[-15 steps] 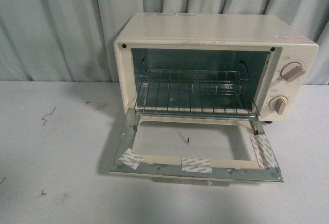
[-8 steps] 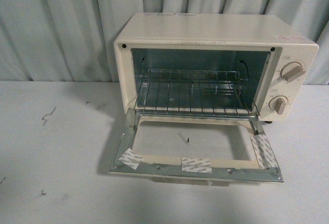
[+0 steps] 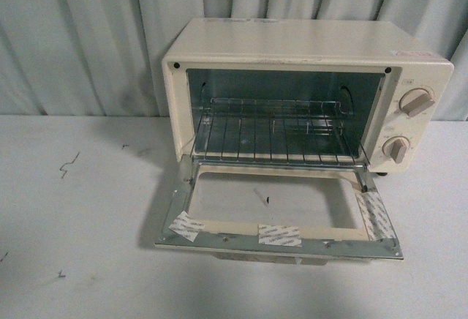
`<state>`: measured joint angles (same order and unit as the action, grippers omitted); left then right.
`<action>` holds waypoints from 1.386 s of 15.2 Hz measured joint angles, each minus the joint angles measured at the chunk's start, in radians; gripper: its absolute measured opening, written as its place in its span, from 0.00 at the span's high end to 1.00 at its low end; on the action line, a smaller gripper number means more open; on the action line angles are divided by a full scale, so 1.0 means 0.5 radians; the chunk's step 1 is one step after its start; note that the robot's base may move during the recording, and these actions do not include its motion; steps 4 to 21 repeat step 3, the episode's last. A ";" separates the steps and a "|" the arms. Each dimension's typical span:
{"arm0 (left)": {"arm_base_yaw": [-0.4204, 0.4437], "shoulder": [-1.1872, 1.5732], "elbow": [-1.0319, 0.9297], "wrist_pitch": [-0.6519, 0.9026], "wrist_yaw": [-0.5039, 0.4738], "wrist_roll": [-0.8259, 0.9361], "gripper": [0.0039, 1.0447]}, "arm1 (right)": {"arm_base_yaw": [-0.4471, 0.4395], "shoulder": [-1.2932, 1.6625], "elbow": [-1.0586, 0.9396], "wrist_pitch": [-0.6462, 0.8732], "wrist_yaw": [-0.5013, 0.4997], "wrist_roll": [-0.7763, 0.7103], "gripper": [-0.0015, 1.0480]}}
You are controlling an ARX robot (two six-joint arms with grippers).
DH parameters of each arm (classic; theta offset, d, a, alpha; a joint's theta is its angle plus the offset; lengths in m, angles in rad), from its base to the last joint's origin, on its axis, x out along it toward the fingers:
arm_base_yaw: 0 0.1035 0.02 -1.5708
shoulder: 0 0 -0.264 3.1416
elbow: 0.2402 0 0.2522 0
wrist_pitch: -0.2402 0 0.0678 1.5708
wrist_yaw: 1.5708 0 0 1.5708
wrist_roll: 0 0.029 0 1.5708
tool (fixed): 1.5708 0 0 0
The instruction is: Open oven
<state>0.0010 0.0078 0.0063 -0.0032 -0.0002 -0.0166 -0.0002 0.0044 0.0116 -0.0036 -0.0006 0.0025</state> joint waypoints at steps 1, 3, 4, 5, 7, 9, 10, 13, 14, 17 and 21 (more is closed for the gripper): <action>0.000 0.000 0.000 0.000 0.000 0.000 0.06 | 0.000 0.000 0.000 0.000 0.000 0.000 0.06; 0.000 0.000 0.000 0.000 0.000 0.000 0.06 | 0.000 0.000 0.000 0.000 0.001 0.000 0.06; 0.000 0.000 0.000 0.000 0.000 0.000 0.06 | 0.000 0.000 0.000 0.000 0.001 0.000 0.06; 0.000 0.000 0.000 0.000 0.000 0.000 0.06 | 0.000 0.000 0.000 0.000 0.001 0.000 0.06; 0.000 0.000 0.000 0.000 0.000 0.000 0.06 | 0.000 0.000 0.000 0.000 0.001 0.000 0.06; 0.000 0.000 0.000 0.000 0.000 0.000 0.06 | 0.000 0.000 0.000 0.000 0.001 0.000 0.06; 0.000 0.000 0.000 0.000 0.000 0.000 0.06 | 0.000 0.000 0.000 0.000 0.001 0.000 0.06; 0.000 0.000 0.000 0.000 0.000 0.000 0.06 | 0.000 0.000 0.000 0.000 0.001 0.000 0.06; 0.000 0.000 0.000 0.000 0.000 0.000 0.06 | 0.000 0.000 0.000 0.000 0.001 0.000 0.06; 0.000 0.000 0.000 0.000 0.000 0.000 0.06 | 0.000 0.000 0.000 0.000 0.001 0.000 0.06; 0.000 0.000 0.000 0.000 0.000 0.000 0.06 | 0.000 0.000 0.000 0.000 0.001 0.000 0.06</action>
